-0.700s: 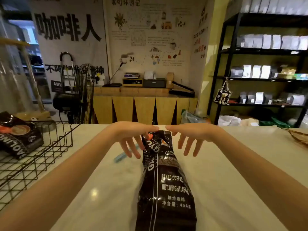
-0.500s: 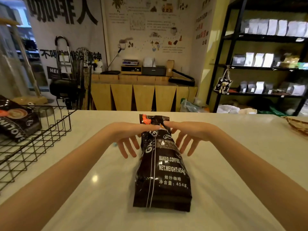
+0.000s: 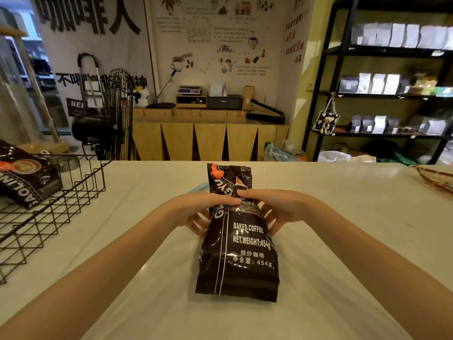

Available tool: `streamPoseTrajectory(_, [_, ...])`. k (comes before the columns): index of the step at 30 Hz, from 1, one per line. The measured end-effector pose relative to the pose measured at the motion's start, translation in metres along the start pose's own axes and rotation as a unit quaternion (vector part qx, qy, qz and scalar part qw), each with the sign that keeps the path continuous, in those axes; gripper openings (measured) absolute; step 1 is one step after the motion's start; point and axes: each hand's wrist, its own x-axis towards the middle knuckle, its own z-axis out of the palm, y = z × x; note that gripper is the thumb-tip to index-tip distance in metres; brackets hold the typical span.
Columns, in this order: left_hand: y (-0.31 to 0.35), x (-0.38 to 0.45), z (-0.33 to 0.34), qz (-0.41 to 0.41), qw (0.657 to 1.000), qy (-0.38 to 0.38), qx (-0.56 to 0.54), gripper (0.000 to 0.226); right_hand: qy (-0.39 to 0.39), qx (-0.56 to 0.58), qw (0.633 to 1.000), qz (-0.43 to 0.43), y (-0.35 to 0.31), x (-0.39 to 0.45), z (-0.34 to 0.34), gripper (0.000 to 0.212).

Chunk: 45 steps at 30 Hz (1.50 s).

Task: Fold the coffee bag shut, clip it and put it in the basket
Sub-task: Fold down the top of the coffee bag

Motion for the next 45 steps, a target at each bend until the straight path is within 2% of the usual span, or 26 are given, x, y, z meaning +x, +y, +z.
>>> streamPoseTrajectory(4, [0.0, -0.004, 0.007, 0.066, 0.993, 0.049, -0.089, 0.071, 0.063, 0.03, 0.996, -0.05, 0.0, -0.005, 0.001, 0.071])
streamPoseTrajectory(8, [0.01, -0.009, 0.008, 0.188, 0.958, 0.128, -0.173, 0.085, 0.165, 0.021, 0.975, -0.15, -0.013, -0.02, -0.008, 0.071])
streamPoseTrajectory(12, [0.023, -0.012, 0.007, 0.316, 0.907, 0.2, -0.195, 0.099, 0.237, 0.049, 0.934, -0.262, -0.023, -0.034, -0.018, 0.064])
streamPoseTrajectory(16, [0.027, -0.005, 0.012, 0.394, 0.871, 0.238, -0.172, 0.106, 0.321, 0.067, 0.884, -0.332, -0.015, -0.03, -0.02, 0.068])
streamPoseTrajectory(19, [0.025, 0.003, 0.015, 0.414, 0.861, 0.244, -0.168, 0.105, 0.338, 0.082, 0.867, -0.356, -0.009, -0.022, -0.019, 0.068])
streamPoseTrajectory(24, [0.021, 0.013, 0.016, 0.428, 0.853, 0.236, -0.18, 0.103, 0.343, 0.081, 0.862, -0.364, -0.006, -0.013, -0.02, 0.07])
streamPoseTrajectory(32, [0.022, 0.018, 0.02, 0.413, 0.865, 0.206, -0.196, 0.093, 0.309, 0.069, 0.885, -0.341, -0.004, -0.007, -0.021, 0.063])
streamPoseTrajectory(34, [0.026, 0.015, 0.022, 0.404, 0.867, 0.211, -0.202, 0.099, 0.305, 0.057, 0.889, -0.338, -0.003, -0.006, -0.022, 0.061])
streamPoseTrajectory(36, [0.03, 0.014, 0.023, 0.392, 0.869, 0.218, -0.21, 0.104, 0.302, 0.035, 0.892, -0.334, -0.004, -0.006, -0.022, 0.065])
streamPoseTrajectory(38, [0.032, 0.015, 0.022, 0.384, 0.871, 0.215, -0.219, 0.1, 0.324, 0.019, 0.884, -0.337, -0.007, -0.009, -0.025, 0.082])
streamPoseTrajectory(40, [0.032, 0.019, 0.021, 0.375, 0.874, 0.205, -0.23, 0.096, 0.366, 0.001, 0.857, -0.362, -0.015, -0.016, -0.028, 0.099])
streamPoseTrajectory(42, [0.033, 0.02, 0.019, 0.361, 0.88, 0.2, -0.235, 0.096, 0.403, -0.025, 0.813, -0.419, -0.033, -0.031, -0.029, 0.104])
streamPoseTrajectory(43, [0.034, 0.02, 0.018, 0.355, 0.882, 0.199, -0.237, 0.097, 0.429, -0.067, 0.779, -0.452, -0.044, -0.04, -0.029, 0.102])
streamPoseTrajectory(45, [0.035, 0.021, 0.018, 0.343, 0.886, 0.197, -0.243, 0.098, 0.49, -0.213, 0.679, -0.504, -0.07, -0.051, -0.029, 0.088])
